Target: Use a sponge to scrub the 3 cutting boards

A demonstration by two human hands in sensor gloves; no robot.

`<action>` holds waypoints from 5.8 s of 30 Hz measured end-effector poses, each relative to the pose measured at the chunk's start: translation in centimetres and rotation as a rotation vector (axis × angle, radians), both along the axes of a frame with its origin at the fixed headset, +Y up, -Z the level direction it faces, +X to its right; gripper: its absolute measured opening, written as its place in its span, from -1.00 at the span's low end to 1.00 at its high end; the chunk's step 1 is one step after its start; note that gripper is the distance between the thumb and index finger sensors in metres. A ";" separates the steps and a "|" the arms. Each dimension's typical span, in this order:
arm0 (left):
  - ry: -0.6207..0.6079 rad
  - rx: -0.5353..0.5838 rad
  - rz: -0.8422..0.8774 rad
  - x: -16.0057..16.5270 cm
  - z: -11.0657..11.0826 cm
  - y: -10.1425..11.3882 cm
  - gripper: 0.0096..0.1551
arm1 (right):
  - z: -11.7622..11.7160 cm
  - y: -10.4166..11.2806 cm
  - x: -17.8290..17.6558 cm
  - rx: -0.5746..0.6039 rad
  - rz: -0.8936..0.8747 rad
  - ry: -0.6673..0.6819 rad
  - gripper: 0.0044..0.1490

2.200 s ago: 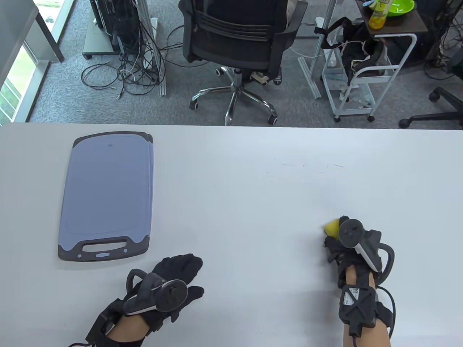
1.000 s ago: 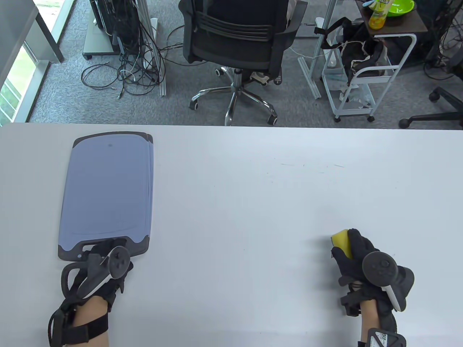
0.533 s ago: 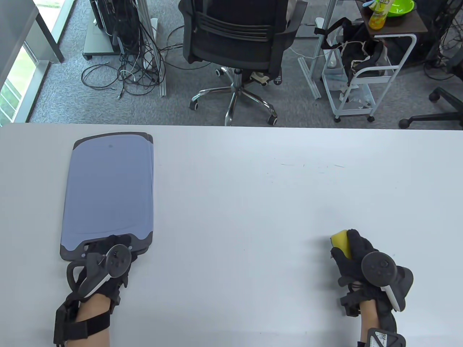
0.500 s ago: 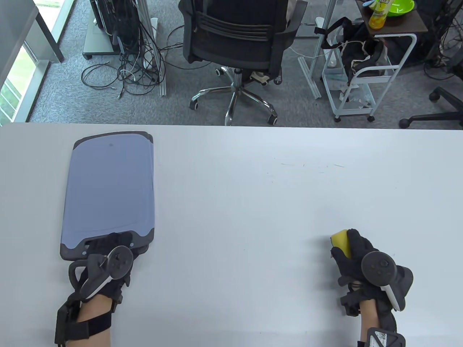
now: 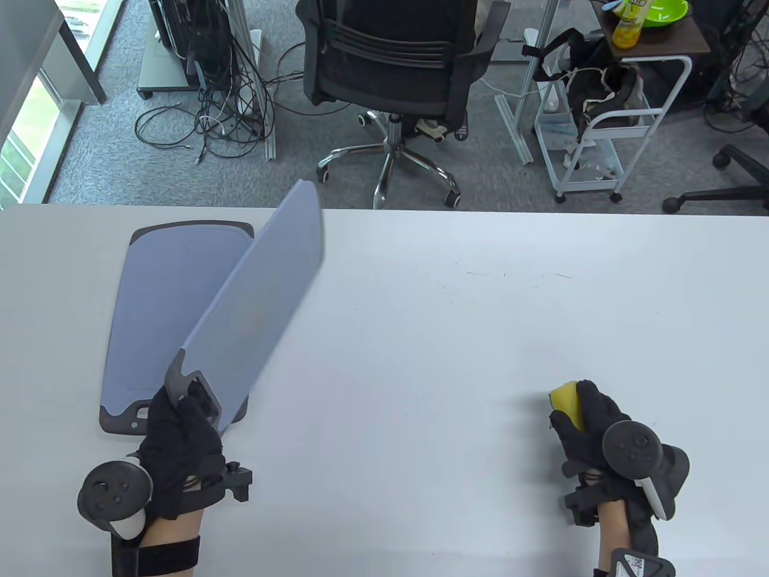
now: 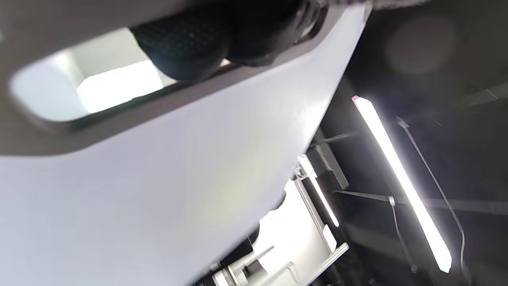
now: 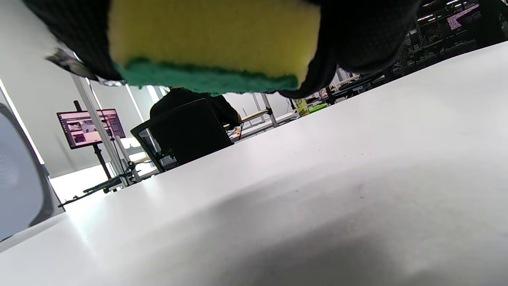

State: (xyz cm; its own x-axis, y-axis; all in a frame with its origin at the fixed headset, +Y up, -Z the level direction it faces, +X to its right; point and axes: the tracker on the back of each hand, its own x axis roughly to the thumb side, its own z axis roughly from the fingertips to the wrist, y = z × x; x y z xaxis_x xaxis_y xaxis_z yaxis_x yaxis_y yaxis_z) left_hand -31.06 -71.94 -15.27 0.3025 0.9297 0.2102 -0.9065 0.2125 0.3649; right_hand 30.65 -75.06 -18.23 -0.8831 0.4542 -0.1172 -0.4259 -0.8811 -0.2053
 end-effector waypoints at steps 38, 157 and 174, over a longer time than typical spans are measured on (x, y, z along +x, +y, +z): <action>-0.452 -0.926 0.019 8.1 -5.9 -11.0 -0.39 | -7.2 -0.3 -36.4 -0.100 0.526 0.528 -0.11; -0.451 -0.955 0.084 8.8 -6.0 -11.0 -0.37 | 2.8 -0.9 -25.2 -0.172 0.623 0.496 -0.13; -0.442 -0.950 0.060 8.8 -6.1 -11.1 -0.36 | 4.6 -1.2 -25.0 -0.146 0.510 0.542 -0.10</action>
State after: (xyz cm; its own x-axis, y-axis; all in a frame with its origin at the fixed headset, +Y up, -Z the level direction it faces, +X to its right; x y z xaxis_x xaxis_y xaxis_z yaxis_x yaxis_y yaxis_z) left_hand -22.28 -83.07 -21.34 0.3250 0.7811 -0.5331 -0.9368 0.1885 -0.2949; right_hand 5.68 -76.30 -13.68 -0.9307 -0.0131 0.3654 0.0338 -0.9982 0.0503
